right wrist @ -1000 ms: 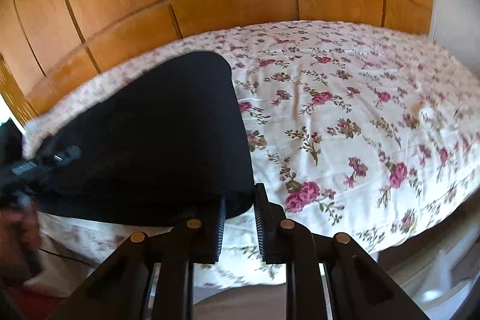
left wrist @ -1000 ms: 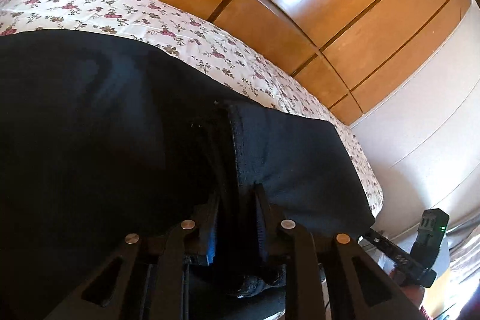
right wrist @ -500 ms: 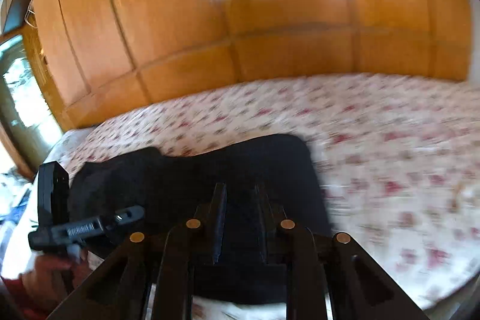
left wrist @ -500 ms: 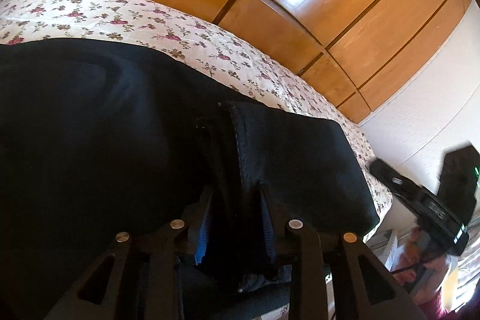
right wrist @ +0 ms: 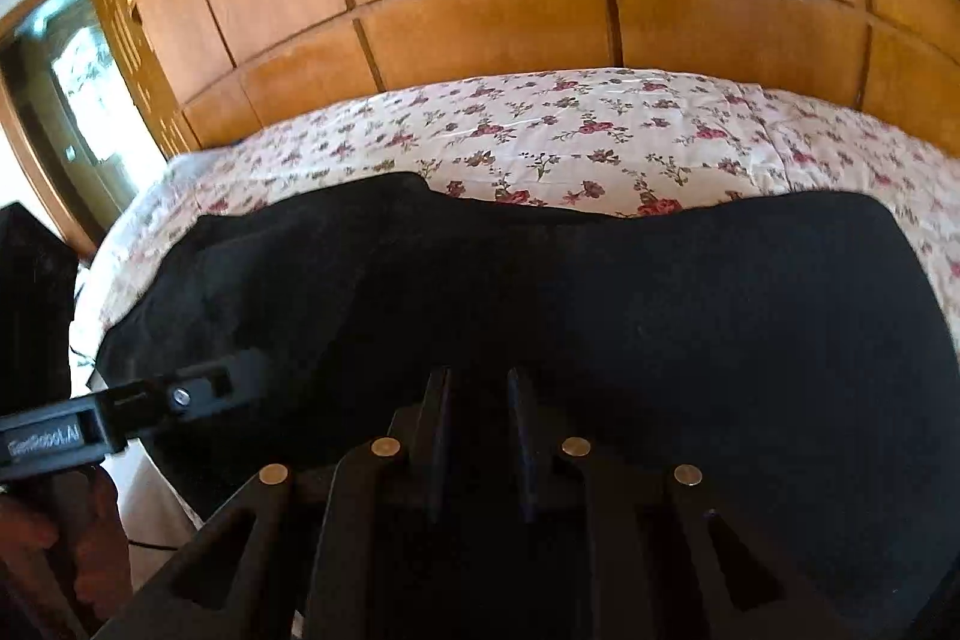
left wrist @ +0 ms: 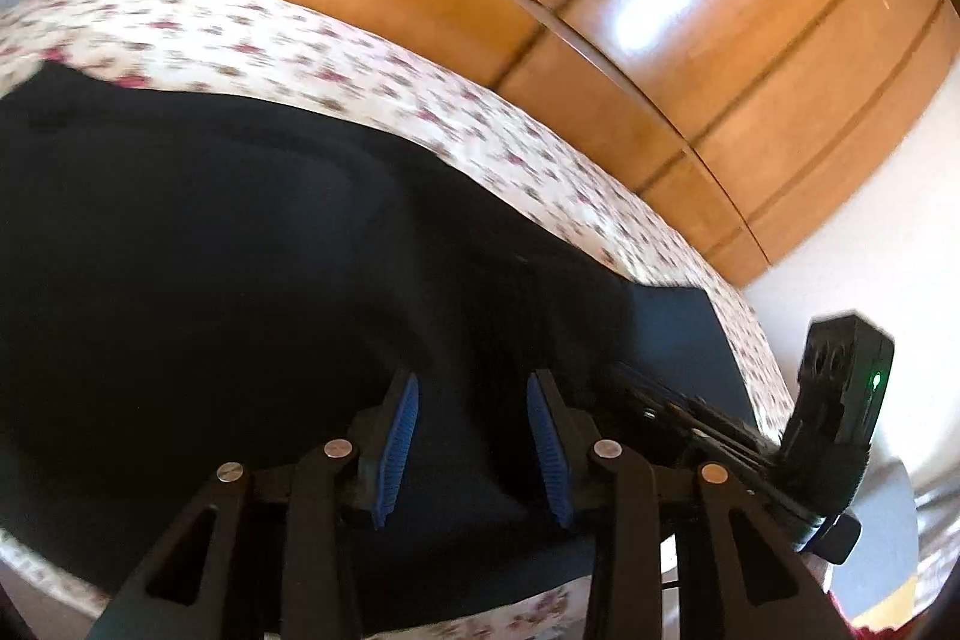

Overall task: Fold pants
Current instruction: 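Move the left tool to the other leg end and grasp it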

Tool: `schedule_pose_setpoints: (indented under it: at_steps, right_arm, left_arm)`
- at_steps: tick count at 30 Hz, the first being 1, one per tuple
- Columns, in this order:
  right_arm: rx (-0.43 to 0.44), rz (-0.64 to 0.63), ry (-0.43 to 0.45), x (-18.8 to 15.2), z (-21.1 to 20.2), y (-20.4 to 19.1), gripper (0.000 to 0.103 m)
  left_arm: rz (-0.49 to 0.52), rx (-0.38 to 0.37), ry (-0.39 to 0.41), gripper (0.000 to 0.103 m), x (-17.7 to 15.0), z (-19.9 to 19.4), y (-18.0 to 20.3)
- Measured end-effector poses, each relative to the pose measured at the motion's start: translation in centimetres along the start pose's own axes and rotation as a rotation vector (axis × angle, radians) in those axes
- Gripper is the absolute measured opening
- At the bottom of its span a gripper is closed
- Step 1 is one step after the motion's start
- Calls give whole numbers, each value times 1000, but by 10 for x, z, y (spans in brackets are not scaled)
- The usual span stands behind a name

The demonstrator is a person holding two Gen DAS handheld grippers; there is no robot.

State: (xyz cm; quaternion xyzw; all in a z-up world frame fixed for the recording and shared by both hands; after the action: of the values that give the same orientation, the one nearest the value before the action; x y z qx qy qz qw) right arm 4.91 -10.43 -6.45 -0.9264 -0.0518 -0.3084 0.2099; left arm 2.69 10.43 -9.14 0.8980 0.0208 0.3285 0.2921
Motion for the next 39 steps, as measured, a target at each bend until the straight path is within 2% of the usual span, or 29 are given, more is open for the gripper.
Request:
schedule_pose_setpoints:
  at_steps: [6, 13, 15, 17, 18, 22, 25, 34, 36, 37, 38, 39]
  right_arm:
    - [-1, -2, 33, -5, -4, 0, 20]
    - [-2, 2, 47, -6, -6, 0, 20]
    - [1, 8, 45, -6, -6, 1, 20]
    - [0, 7, 45, -6, -6, 1, 20]
    - [-2, 6, 46, -6, -6, 1, 20]
    - [-11, 1, 49, -7, -6, 0, 20]
    - [-9, 10, 49, -6, -6, 1, 20]
    - [-10, 17, 61, -8, -7, 1, 20]
    - [-12, 15, 65, -8, -7, 1, 20]
    - [-14, 13, 67, -8, -7, 0, 20]
    - [-15, 11, 68, -8, -8, 0, 20]
    - [-15, 11, 69, -8, -8, 0, 20]
  left_arm:
    - [-154, 111, 131, 38, -2, -53, -46]
    - [-384, 276, 338, 39, -19, -133, -99]
    - [-478, 326, 395, 43, -33, -153, -116]
    - [-538, 385, 432, 57, -45, -165, -129]
    - [-566, 405, 445, 59, -51, -168, -135]
    - [-623, 388, 376, 59, -61, -158, -156]
    - [-637, 302, 339, 59, -59, -142, -161]
    - [-663, 257, 379, 59, -59, -139, -169]
    - [-662, 244, 393, 46, -54, -141, -169]
    - [-654, 249, 390, 33, -51, -141, -168]
    - [-641, 260, 380, 26, -48, -139, -167]
    - [-628, 259, 378, 26, -46, -137, -166]
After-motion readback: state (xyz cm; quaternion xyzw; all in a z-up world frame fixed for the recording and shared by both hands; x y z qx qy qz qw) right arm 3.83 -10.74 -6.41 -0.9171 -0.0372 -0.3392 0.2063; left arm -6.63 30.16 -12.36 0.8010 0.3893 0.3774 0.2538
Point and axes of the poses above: each gripper's, at about its wrist camera, not at the fingertips, and z roughly the way its jaws point, y to its right, x to its top, the point moved 4 cm from there along z, roughly the way its jaws point, and after that the axes turned 5 degrees about z, right-handed, at the moved point
